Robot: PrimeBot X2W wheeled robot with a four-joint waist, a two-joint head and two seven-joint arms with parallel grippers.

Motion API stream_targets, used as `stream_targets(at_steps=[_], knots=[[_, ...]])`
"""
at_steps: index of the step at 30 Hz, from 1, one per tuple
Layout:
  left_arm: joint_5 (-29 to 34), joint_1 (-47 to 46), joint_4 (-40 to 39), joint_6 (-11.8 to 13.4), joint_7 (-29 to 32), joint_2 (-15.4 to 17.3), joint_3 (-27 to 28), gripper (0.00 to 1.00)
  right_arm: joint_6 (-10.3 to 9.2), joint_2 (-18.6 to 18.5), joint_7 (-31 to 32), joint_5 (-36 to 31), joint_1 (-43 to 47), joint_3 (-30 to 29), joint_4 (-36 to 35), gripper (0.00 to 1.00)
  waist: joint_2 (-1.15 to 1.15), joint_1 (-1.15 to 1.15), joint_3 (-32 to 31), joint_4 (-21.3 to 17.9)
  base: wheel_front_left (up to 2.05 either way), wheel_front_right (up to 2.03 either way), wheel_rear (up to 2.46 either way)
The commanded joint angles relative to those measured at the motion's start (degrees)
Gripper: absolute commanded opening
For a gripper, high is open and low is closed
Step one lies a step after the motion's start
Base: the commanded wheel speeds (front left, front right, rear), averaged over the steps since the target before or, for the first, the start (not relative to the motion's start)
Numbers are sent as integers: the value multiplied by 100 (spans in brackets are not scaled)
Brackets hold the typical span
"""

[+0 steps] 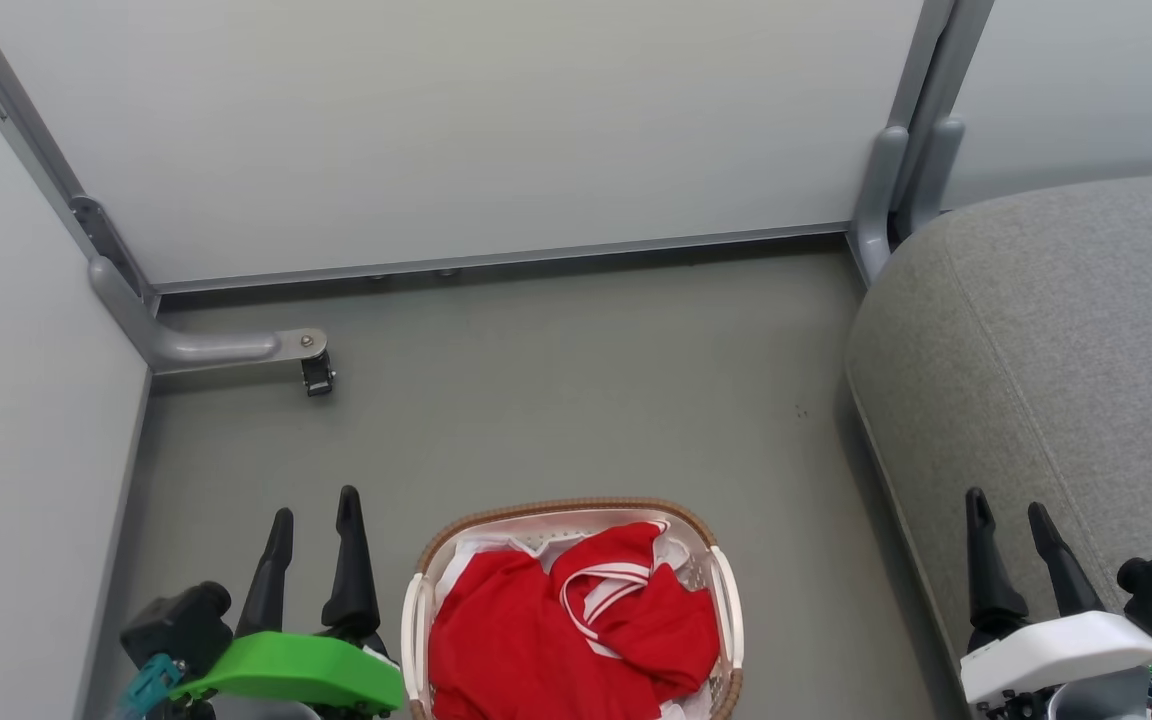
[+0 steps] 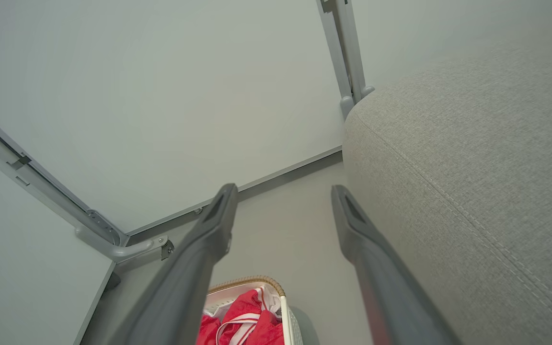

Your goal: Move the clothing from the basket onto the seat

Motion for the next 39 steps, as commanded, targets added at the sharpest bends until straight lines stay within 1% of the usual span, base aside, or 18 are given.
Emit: stream_targets(at_steps=[1,18,39], knots=[[183,68,3,32,-59,41,-42,100,2,-34,-60,-170,54,2,-57,100,0,0,1,3,0,0,0],[874,87,198,162,-264,47,-280,100,2,-44,-269,-1009,128,37,-146,100,0,0,37,93,0,0,0],[1520,68,400,260,-480,54,-570,100,1,-55,-483,-1856,198,55,-169,100,0,0,75,221,0,0,0]])
